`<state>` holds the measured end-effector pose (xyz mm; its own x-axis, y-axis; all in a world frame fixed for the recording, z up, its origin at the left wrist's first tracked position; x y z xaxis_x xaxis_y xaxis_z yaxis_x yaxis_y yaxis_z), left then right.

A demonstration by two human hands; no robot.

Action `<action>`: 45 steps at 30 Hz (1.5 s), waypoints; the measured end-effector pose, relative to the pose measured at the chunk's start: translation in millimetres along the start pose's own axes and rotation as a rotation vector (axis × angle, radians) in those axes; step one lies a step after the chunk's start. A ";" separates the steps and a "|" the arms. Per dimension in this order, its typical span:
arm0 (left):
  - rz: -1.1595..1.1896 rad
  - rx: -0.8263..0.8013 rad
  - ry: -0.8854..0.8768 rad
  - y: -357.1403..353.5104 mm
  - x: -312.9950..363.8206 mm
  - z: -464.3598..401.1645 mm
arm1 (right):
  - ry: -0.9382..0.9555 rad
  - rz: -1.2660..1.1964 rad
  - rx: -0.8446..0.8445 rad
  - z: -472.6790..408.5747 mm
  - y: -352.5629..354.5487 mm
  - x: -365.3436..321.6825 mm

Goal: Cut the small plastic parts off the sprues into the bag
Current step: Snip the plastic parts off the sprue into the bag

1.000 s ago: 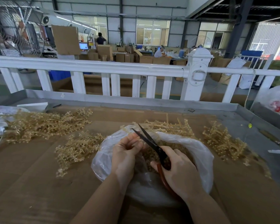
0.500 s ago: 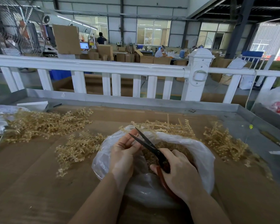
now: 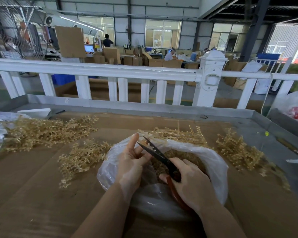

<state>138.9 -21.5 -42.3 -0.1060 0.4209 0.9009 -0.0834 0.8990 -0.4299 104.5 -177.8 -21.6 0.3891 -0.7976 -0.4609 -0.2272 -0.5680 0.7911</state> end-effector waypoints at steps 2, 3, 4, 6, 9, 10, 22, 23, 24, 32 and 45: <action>-0.032 -0.026 -0.006 -1.7 0.5 0.6 | -0.001 -0.010 -0.002 -0.7 1.0 0.1; -0.043 -0.032 -0.010 -1.9 0.7 0.8 | 0.000 -0.011 -0.006 -1.3 1.1 0.0; -0.051 -0.032 -0.011 -1.8 0.4 0.4 | 0.000 -0.009 -0.013 -1.4 1.1 0.1; -0.064 -0.029 -0.012 -1.3 -0.1 -0.6 | -0.002 -0.004 -0.029 -1.9 1.1 0.9; -0.079 -0.033 -0.020 -1.1 0.2 -0.3 | -0.003 0.001 -0.040 -2.4 1.1 1.6; -0.083 -0.033 -0.023 -0.9 0.5 0.3 | -0.005 0.003 -0.037 -2.3 1.3 1.7; -0.161 -0.067 -0.028 -4.6 2.0 3.2 | 0.020 0.042 0.045 1.1 6.4 0.4; -0.164 -0.079 -0.029 -5.3 2.2 3.9 | 0.015 0.042 0.060 1.3 7.5 0.4; -0.152 -0.079 -0.025 -5.6 2.2 4.2 | 0.008 0.042 0.080 1.5 9.1 0.6; -0.064 0.130 -0.003 10.8 -3.7 -2.2 | -0.005 0.061 0.105 1.4 10.5 2.1; 0.130 0.120 -0.011 11.8 -1.1 -3.6 | -0.003 0.011 0.006 1.8 3.7 0.5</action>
<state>141.6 -10.9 -48.1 -0.1341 0.5305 0.8370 -0.1863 0.8161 -0.5471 102.2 -180.6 -19.6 0.3839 -0.8045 -0.4532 -0.2371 -0.5602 0.7937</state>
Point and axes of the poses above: each hand's wrist, its own z-axis away from the middle knuckle, its own y-axis out of the back of the hand, x = y × z, the point moved 8 cm from there along -z, towards the middle knuckle, and after that the axes turned 5 degrees about -z, right-handed, at the moved point
